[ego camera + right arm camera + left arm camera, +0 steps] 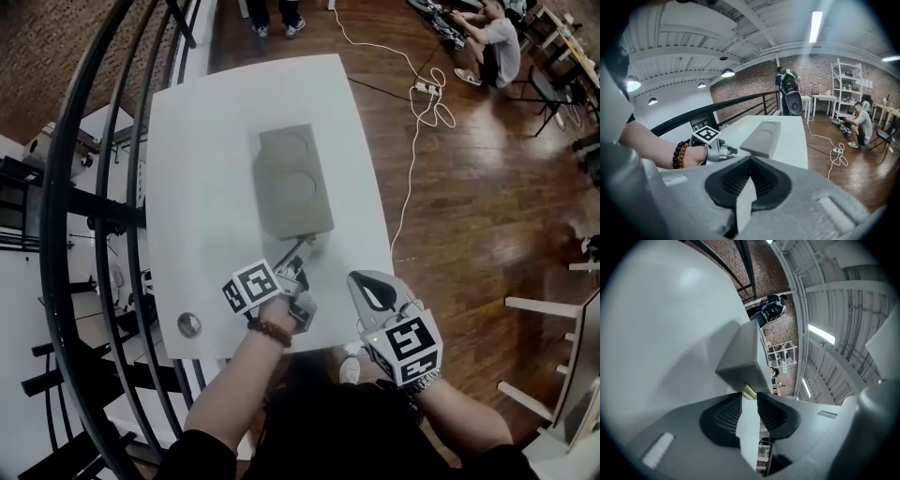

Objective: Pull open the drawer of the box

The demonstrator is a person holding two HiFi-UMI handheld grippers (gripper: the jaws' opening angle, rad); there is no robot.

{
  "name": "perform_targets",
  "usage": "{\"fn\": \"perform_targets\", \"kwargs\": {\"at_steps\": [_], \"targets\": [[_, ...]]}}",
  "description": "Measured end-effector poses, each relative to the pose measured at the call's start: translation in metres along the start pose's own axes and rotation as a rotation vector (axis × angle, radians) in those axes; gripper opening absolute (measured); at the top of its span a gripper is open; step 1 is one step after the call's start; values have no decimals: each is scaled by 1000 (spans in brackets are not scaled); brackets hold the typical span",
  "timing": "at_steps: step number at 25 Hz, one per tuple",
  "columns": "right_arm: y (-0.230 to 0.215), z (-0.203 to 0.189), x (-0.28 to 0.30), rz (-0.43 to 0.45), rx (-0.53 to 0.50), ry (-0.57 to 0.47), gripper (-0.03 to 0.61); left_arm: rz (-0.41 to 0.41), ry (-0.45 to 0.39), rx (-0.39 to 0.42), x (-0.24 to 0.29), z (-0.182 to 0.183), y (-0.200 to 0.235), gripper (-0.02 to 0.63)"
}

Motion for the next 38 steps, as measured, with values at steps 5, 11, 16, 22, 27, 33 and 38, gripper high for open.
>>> {"fn": "perform_targets", "kwargs": {"at_steps": [5, 11, 16, 22, 27, 33, 38], "targets": [[-2, -4, 1, -6, 7, 8, -9, 3, -24, -33, 0, 2, 5, 98], [-2, 2, 3, -1, 11, 3, -9, -7, -30, -42, 0, 3, 3, 67], [0, 0, 3, 3, 3, 11, -9, -12, -16, -47, -6, -4, 3, 64], [3, 4, -2, 17, -12, -3, -9, 1, -7, -59, -15, -17, 3, 64], [6, 3, -12, 18, -29, -19, -9, 8, 2, -73, -29, -34, 2, 64], [10, 4, -25, 28, -37, -51, -9, 20, 7, -79, -43, -54, 4, 64], [11, 0, -37, 39, -51, -63, -9, 25, -3, -84, -54, -69, 3, 63]]}}
Point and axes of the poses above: the fingertips, and each gripper's own axes: x forward along the fingers, y to its left, z out of its top, the point moved 8 cm from there along -x, backward along the fingers, and after that the axes turned 13 degrees about -z, right-handed, at the moved point
